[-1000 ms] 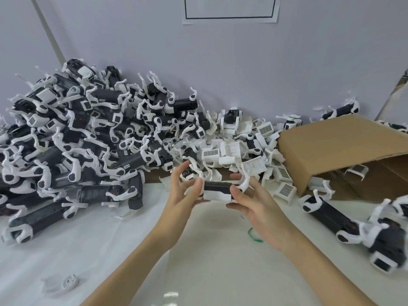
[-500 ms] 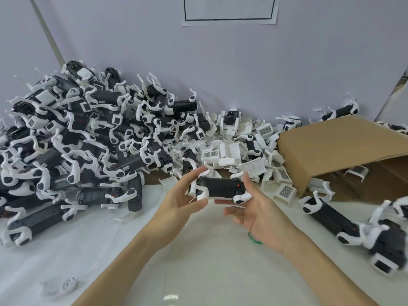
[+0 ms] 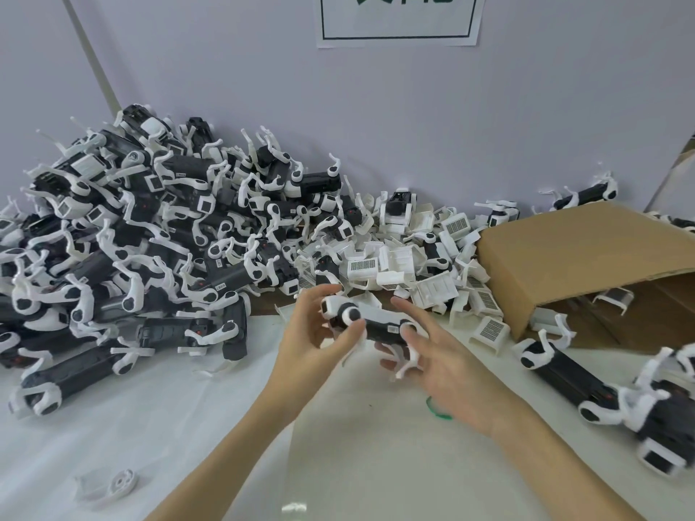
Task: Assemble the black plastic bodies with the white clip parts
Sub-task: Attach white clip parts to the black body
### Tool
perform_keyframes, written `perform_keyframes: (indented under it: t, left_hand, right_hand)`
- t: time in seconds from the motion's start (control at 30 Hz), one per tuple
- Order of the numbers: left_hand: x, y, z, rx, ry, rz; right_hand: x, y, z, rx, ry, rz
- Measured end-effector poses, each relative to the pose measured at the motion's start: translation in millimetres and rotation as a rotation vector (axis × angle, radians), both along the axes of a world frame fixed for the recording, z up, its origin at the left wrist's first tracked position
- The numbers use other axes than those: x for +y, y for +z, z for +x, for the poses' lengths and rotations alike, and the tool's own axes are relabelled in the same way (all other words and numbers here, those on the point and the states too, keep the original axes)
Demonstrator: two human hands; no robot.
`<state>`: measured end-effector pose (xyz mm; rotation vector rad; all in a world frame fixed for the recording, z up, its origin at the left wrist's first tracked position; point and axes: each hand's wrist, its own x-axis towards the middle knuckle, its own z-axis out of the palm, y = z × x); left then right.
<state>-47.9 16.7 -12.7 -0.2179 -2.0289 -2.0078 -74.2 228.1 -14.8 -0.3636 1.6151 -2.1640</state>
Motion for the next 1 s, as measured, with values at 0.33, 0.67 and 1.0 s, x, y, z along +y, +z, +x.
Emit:
perform_keyframes:
  t: [0.33,0.67,1.0]
  left_hand:
    - [28.2,10.0,19.2,0.271,-0.027,-0.214]
    - [13.3,5.2,10.0,-0.068,-0.076,-0.188]
    - [-5.1,9.3,6.9,0.139,-0.247,-0.476]
  right_hand:
    - [-10.0,-8.4,3.6,-0.161,-0.149,-0.191]
    - [-14.9,-6.6,7.5,0.455,-0.470,0.152]
    - [5.8,2.6,3.5,0.508,-0.122,0.479]
